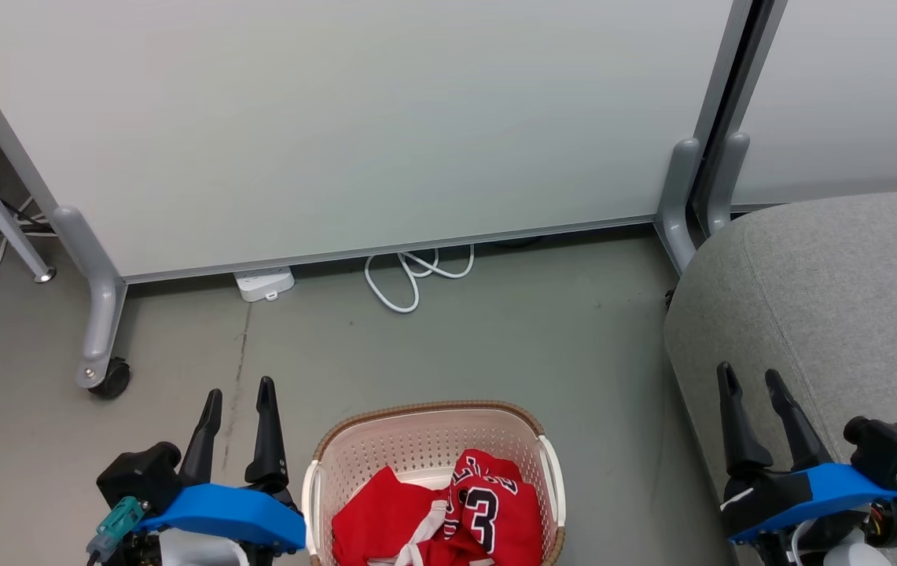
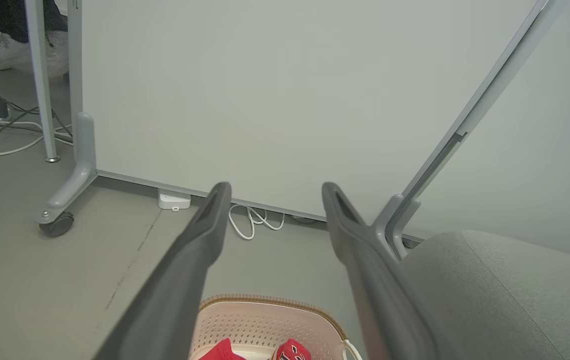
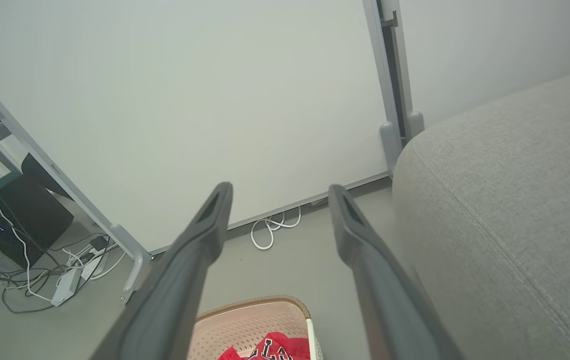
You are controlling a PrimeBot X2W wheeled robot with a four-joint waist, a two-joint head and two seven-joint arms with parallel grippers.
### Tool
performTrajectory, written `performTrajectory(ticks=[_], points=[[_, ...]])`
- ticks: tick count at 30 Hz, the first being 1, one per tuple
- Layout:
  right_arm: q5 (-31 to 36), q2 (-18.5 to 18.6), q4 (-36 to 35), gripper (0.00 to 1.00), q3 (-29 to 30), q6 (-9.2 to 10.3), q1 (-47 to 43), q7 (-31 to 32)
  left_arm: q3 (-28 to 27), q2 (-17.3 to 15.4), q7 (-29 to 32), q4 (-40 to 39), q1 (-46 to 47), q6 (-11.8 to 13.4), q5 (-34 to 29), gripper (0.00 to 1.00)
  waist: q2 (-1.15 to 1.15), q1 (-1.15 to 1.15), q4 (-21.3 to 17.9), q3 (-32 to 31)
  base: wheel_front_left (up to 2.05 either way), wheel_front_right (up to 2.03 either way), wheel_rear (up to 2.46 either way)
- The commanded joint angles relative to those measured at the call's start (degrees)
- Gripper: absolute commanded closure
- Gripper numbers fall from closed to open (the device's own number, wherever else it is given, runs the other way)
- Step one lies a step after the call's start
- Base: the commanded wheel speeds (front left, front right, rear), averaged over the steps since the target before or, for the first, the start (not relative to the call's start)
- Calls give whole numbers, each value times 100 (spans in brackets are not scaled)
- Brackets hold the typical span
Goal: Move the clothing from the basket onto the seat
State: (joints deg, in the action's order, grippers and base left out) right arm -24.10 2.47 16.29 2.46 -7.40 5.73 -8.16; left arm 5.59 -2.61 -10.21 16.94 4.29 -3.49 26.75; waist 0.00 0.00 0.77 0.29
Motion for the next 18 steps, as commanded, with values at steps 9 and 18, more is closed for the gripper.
performTrajectory(ticks=[9, 18], points=[[563, 51, -60, 0, -8, -12, 123, -105, 76, -31, -162, 9, 143, 30, -417, 0, 0, 0, 15, 24, 0, 0, 0], [969, 53, -31, 0, -24, -12, 145, -170, 148, -33, -270, 55, 151, 28, -650, 0, 0, 0, 13, 14, 0, 0, 0]])
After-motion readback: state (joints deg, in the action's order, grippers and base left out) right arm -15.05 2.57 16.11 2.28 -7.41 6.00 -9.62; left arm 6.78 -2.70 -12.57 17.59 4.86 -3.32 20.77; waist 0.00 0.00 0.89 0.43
